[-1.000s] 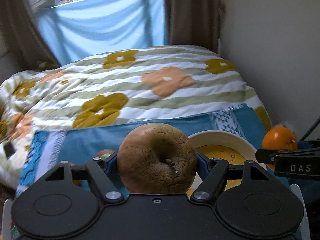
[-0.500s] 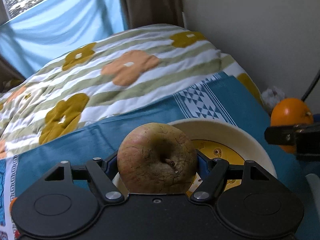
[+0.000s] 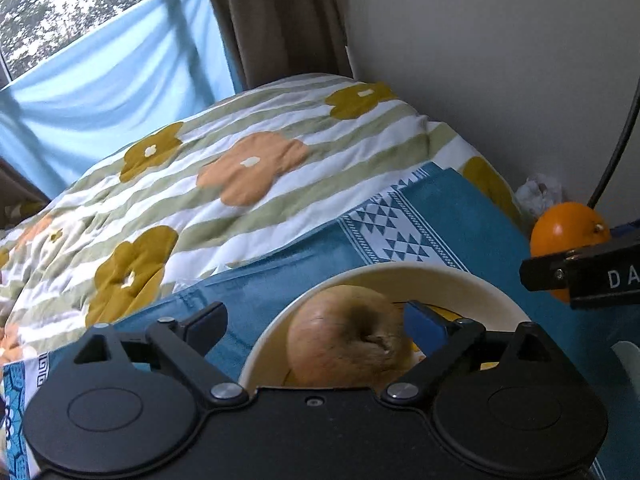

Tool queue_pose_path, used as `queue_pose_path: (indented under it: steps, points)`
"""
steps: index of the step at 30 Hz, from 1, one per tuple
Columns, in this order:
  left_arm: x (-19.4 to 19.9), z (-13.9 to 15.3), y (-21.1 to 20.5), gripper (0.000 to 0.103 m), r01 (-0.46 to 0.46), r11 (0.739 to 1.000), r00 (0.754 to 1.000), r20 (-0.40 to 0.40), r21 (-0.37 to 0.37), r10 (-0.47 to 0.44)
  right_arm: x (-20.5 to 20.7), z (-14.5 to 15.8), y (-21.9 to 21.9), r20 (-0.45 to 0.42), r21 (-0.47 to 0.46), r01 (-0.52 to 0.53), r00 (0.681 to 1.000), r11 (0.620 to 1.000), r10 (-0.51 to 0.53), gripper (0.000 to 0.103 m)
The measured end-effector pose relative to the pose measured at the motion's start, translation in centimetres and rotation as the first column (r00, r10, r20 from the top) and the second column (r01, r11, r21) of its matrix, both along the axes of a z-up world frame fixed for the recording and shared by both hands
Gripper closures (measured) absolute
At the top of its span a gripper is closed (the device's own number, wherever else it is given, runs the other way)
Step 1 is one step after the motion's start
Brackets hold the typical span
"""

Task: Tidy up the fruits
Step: 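Carry the brown apple and orange into the cream bowl and release both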

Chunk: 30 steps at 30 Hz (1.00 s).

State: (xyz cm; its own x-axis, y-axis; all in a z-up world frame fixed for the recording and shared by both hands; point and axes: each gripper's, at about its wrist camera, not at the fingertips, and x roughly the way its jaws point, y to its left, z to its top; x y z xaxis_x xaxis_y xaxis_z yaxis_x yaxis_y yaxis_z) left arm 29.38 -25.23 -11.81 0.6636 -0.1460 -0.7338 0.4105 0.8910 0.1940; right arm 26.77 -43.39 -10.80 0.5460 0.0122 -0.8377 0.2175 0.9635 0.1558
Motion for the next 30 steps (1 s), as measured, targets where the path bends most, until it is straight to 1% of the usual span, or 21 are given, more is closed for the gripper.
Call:
queue_pose_path:
  steps: [5,8,13,16,18,20,23,27,30]
  points:
    - [-0.2,0.9,1.9,0.005,-0.052,0.998,0.998,-0.031,-0.045,0.051,0.1,0.1,0.3,-0.003,0.003,-0.02,1.0,1.0,0.02,0.027]
    - [-0.5,1.5,3.1,0.004,-0.09,0.994,0.995,-0.035,-0.065,0.088,0.3,0.1,0.5,0.003,-0.004,-0.044,0.999,0.999,0.044,0.027]
    - [-1.5,2.9,4.9,0.002,-0.141,0.987,0.99,-0.013,-0.071,0.14,0.3,0.0,1.8,0.024,-0.031,-0.149,0.988,0.988,0.15,0.027]
    - [-2.1,3.6,6.0,0.002,-0.179,0.98,0.984,-0.01,-0.084,0.179,0.3,-0.3,3.1,0.042,-0.065,-0.233,0.971,0.97,0.236,0.027]
    - [-2.5,4.0,6.8,0.002,-0.202,0.975,0.979,-0.006,-0.094,0.203,0.2,-0.7,4.2,0.049,-0.1,-0.293,0.953,0.951,0.299,0.027]
    - [-3.2,4.0,7.7,0.002,-0.226,0.968,0.974,-0.004,-0.112,0.227,0.0,-1.3,5.3,0.058,-0.138,-0.351,0.931,0.926,0.361,0.027]
    - [-4.3,3.5,8.8,0.002,-0.269,0.956,0.963,-0.021,-0.121,0.268,-0.2,-2.9,7.0,0.063,-0.229,-0.44,0.884,0.868,0.464,0.027]
    - [-5.7,3.1,9.8,0.002,-0.305,0.945,0.952,-0.031,-0.119,0.303,-0.3,-3.9,7.8,0.069,-0.241,-0.497,0.848,0.834,0.525,0.027]
    - [-6.6,3.1,10.3,0.002,-0.325,0.939,0.946,-0.033,-0.116,0.323,-0.5,-4.3,8.4,0.071,-0.267,-0.518,0.83,0.813,0.553,0.026]
